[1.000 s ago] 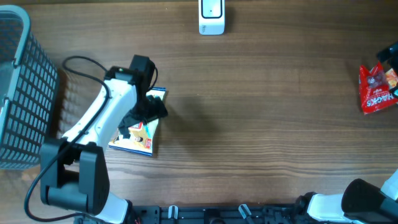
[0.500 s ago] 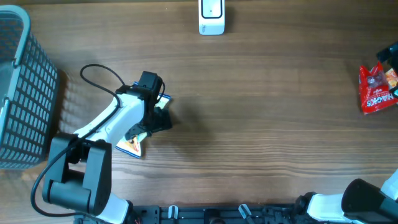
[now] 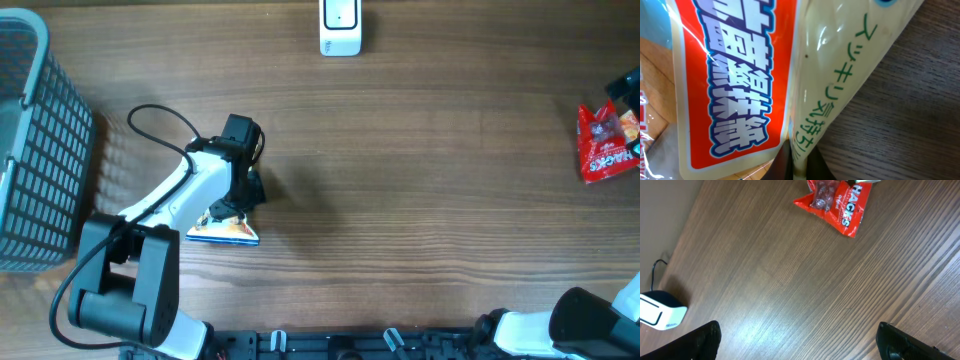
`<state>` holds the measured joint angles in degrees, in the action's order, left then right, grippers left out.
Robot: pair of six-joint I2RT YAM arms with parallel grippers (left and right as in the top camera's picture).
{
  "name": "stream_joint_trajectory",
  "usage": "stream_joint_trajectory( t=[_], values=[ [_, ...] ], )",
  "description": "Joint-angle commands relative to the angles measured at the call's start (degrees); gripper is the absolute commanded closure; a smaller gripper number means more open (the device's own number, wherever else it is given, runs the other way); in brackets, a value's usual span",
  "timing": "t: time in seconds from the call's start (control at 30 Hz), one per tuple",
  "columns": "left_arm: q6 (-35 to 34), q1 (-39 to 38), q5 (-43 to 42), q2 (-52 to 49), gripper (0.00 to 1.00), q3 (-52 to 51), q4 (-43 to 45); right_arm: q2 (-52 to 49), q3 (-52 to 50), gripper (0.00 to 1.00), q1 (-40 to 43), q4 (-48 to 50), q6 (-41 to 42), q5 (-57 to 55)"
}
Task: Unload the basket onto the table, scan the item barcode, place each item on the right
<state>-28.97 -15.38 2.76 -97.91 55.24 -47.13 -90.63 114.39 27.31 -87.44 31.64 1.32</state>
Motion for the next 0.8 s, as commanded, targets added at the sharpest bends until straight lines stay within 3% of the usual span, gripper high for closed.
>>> stream_joint_trajectory(
  t=[0.0,0.13,0.27,0.33,0.47,0.53,0.67,0.77],
  values=[
    [0.0,-0.15,-5.81,1.55,0.96,0.55,-1.29,0.07,-0.46,0.0,-0.09,0.02,0.33,0.42],
    [0.0,-0.15,-12.57,7.43,0.96,3.58,-2.6,0.07,-0.46,0.0,-0.09,0.02,0.31,0.42],
    [-6.19,-0.11,-22.73,16.28,0.96,4.68,-1.46,0.07,-0.46,0.0,-0.09,0.02,0.28,0.42],
    [-9.22,0.59,-30.88,19.98,0.96,4.68,-0.57,0.07,-0.46,0.0,-0.09,0.02,0.31,0.42],
    [-9.2,5.51,-50.34,22.62,0.96,4.68,1.03,0.07,-0.46,0.0,-0.09,0.02,0.31,0.42],
    [-8.76,8.85,-55.89,22.01,0.96,4.66,-1.25,0.07,-0.46,0.0,-0.09,0.02,0.28,0.42],
    [-7.96,12.31,-57.02,19.63,0.96,4.66,-3.23,0.07,-0.46,0.0,-0.09,0.02,0.28,0.42],
    [-7.72,13.44,-48.87,16.48,0.96,4.63,-3.52,0.07,-0.46,0.0,-0.09,0.02,0.28,0.42]
  ],
)
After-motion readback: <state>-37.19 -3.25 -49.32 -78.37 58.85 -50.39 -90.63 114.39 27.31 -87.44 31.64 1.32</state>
